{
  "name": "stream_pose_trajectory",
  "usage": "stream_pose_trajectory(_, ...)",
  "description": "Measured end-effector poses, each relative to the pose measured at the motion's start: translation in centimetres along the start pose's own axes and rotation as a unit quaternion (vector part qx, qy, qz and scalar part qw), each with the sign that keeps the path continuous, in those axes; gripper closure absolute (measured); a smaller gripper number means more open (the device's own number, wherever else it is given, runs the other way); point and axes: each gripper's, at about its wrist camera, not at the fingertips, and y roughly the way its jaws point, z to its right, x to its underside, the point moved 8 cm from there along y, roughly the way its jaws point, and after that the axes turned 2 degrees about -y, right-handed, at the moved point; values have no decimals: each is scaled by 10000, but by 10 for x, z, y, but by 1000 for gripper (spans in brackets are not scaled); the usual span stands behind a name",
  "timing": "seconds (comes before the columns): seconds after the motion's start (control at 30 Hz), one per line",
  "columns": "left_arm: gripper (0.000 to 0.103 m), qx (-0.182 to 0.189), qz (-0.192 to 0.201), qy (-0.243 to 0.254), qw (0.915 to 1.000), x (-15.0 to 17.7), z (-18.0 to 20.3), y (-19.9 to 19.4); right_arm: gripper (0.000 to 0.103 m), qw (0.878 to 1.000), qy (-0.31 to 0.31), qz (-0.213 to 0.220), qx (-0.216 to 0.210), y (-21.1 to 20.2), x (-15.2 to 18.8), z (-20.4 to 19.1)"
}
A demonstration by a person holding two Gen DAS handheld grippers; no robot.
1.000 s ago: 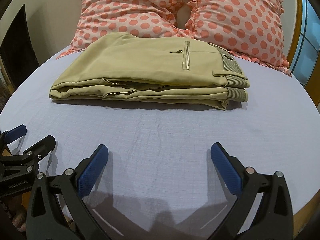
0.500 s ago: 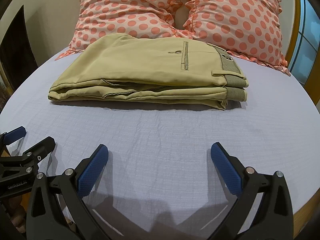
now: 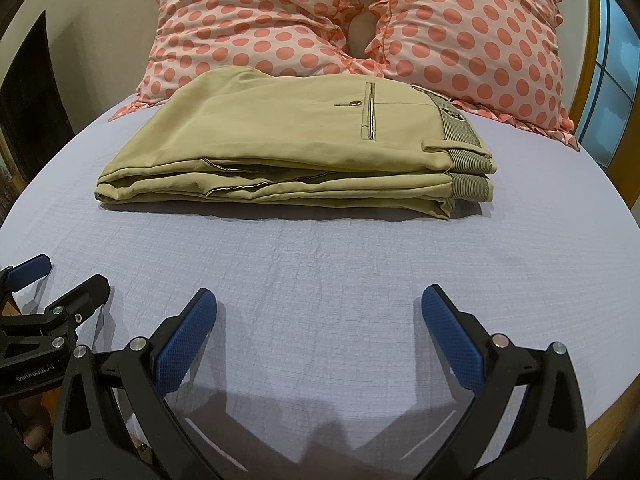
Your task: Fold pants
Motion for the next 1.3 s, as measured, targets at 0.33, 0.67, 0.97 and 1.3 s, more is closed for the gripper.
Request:
stream_pose_trajectory(0.33,2,0,3,-3,10000,0,0,0,1,10000,-7,0,-6,0,0,1)
stream_pose_trajectory(0.67,2,-4,0,-6,10000,0,0,-1,1,10000,-17,1,-16,0,0,1)
stream_pose_trajectory(0.97,2,6,22,10,10000,0,2,-2,1,10000,-26,-1,-25,0,0,2)
stream_pose_trajectory(1.3,2,43,33,57,10000,0,2,-1,1,10000,-31,2,-30,0,0,2)
